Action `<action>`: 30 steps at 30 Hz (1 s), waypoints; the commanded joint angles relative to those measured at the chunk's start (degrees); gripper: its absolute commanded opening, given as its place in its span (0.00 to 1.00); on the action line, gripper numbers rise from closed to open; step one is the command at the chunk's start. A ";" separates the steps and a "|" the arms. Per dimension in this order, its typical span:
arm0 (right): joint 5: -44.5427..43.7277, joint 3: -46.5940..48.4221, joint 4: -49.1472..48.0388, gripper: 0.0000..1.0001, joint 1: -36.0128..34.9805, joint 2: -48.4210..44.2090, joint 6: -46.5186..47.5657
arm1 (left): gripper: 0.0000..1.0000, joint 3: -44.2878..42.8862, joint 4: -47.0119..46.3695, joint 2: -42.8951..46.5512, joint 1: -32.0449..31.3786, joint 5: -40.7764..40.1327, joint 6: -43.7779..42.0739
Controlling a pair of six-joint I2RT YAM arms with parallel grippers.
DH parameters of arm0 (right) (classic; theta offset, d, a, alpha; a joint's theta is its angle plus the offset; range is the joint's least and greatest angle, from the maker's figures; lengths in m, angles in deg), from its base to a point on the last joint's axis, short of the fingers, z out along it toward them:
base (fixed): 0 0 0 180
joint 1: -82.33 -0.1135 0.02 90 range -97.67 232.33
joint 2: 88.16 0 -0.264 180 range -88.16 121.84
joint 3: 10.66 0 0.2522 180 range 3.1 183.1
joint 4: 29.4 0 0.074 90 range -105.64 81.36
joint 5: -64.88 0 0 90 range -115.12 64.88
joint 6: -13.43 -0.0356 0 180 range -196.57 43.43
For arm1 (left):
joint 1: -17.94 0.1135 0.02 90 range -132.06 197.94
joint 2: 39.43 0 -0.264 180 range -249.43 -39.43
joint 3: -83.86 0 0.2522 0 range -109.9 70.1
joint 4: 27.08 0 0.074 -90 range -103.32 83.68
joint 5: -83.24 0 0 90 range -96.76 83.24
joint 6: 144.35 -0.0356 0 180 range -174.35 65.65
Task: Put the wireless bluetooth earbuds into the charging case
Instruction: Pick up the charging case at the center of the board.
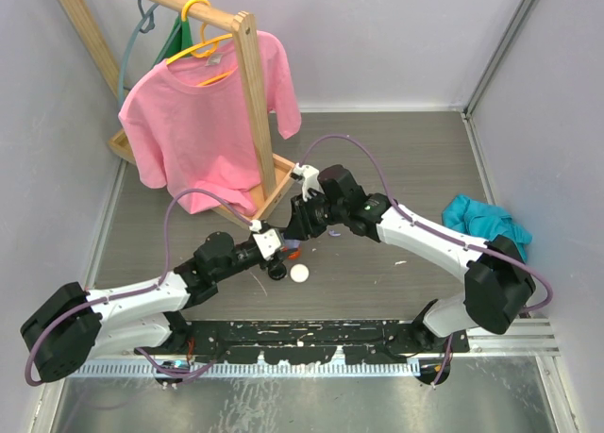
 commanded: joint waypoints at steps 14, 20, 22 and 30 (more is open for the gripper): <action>4.86 -0.16 -1.30 0.13 2.44 -7.77 9.21 | 0.64 1.74 -8.45 3.13 0.17 1.16 4.54; 9.77 -1.99 -0.86 0.12 4.64 -10.97 16.73 | 0.66 1.43 -10.16 2.72 3.60 8.26 11.12; 10.91 -2.92 -0.75 0.14 5.04 -11.80 19.29 | 0.66 1.71 -12.54 2.93 6.22 14.11 14.98; 17.77 -4.40 -1.27 0.14 5.22 -14.12 26.54 | 0.65 0.70 -19.10 -0.50 11.45 28.59 24.39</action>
